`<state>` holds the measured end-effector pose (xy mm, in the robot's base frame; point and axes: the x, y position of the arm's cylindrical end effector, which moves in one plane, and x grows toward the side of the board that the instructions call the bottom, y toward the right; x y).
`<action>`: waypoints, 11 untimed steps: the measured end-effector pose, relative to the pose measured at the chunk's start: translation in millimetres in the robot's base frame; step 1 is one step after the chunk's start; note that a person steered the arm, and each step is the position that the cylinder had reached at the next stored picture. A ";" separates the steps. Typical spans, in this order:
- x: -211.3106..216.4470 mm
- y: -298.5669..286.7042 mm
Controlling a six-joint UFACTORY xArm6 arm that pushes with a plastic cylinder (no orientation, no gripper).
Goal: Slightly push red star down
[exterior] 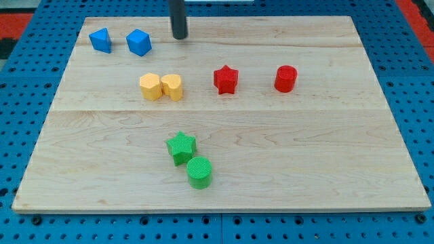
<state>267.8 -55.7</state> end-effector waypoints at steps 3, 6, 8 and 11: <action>97.6 54.3; 78.1 91.0; 89.0 98.1; 80.1 134.3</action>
